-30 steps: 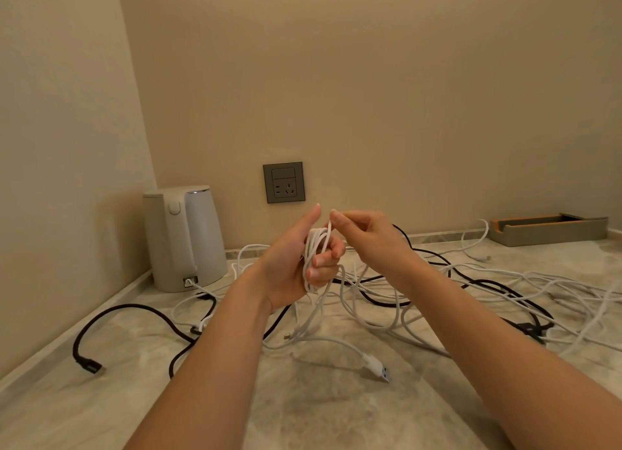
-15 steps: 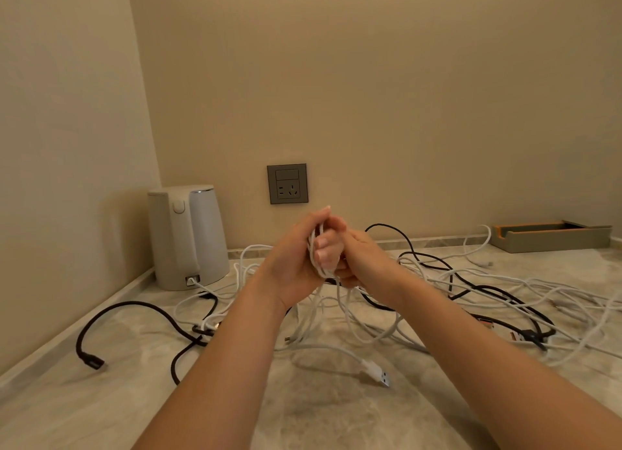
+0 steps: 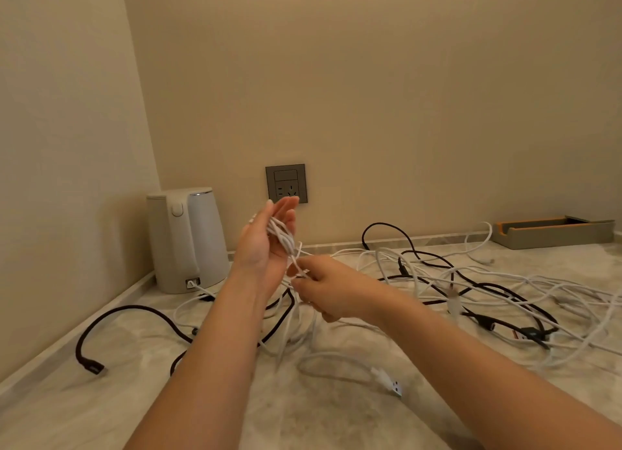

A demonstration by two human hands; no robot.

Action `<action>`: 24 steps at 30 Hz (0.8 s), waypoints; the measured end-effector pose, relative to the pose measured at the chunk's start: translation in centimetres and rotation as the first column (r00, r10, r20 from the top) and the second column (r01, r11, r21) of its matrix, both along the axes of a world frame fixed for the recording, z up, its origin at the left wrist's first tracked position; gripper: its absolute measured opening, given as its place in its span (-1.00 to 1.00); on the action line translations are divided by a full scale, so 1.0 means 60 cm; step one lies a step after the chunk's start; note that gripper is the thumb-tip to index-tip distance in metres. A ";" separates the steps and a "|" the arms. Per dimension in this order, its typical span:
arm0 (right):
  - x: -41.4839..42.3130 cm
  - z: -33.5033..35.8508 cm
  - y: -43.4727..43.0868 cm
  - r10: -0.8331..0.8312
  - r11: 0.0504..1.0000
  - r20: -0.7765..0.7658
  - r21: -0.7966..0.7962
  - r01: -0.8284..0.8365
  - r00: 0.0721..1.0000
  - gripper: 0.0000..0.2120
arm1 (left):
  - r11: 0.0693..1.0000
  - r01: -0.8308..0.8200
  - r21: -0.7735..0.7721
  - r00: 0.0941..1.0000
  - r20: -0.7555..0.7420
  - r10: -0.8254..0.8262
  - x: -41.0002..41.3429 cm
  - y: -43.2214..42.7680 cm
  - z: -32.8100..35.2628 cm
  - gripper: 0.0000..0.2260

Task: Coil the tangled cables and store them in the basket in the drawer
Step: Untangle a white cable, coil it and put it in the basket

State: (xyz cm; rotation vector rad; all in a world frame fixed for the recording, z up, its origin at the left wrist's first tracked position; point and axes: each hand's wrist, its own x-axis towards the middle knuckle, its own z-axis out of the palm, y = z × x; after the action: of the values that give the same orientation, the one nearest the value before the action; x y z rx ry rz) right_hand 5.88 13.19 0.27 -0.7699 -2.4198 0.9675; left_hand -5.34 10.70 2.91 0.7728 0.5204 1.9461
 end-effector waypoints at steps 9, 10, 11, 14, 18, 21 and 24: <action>0.018 0.029 -0.014 -0.045 0.785 0.083 0.619 -0.016 0.996 -0.67 | 0.976 -0.203 -0.074 0.965 -0.182 0.187 -0.027 0.011 -0.008 -0.75; 0.021 0.031 -0.014 -0.051 0.755 0.050 0.656 0.006 0.997 -0.69 | 0.968 -0.234 -0.093 0.942 -0.268 0.202 -0.022 0.011 -0.009 -0.72; 0.024 0.034 -0.012 -0.047 0.739 0.001 0.673 0.034 0.999 -0.71 | 0.956 -0.271 -0.113 0.903 -0.373 0.212 -0.017 0.010 -0.012 -0.68; 0.042 0.054 -0.005 -0.022 0.773 -0.233 0.612 0.164 0.972 -0.75 | 0.927 -0.319 -0.195 0.758 -0.640 0.127 -0.009 0.008 -0.022 -0.48; 0.064 0.067 0.013 -0.034 0.856 -0.279 0.487 0.172 0.960 -0.73 | 0.952 -0.147 -0.269 0.809 -0.587 -0.041 -0.004 0.008 -0.024 -0.47; 0.063 0.057 0.025 -0.141 0.881 -0.181 0.427 0.206 0.973 -0.72 | 0.960 -0.100 -0.263 0.823 -0.564 -0.069 -0.003 0.006 -0.022 -0.68; 0.057 0.043 0.043 -0.276 0.873 -0.058 0.403 0.276 0.959 -0.72 | 0.967 -0.013 -0.253 0.898 -0.429 -0.100 -0.007 0.006 -0.021 -0.77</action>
State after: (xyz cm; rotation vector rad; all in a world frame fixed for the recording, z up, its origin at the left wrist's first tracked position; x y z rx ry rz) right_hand 9.30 15.80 2.87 -0.9204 -2.3117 0.3317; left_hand -5.75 11.09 1.67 1.0535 0.9929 1.6188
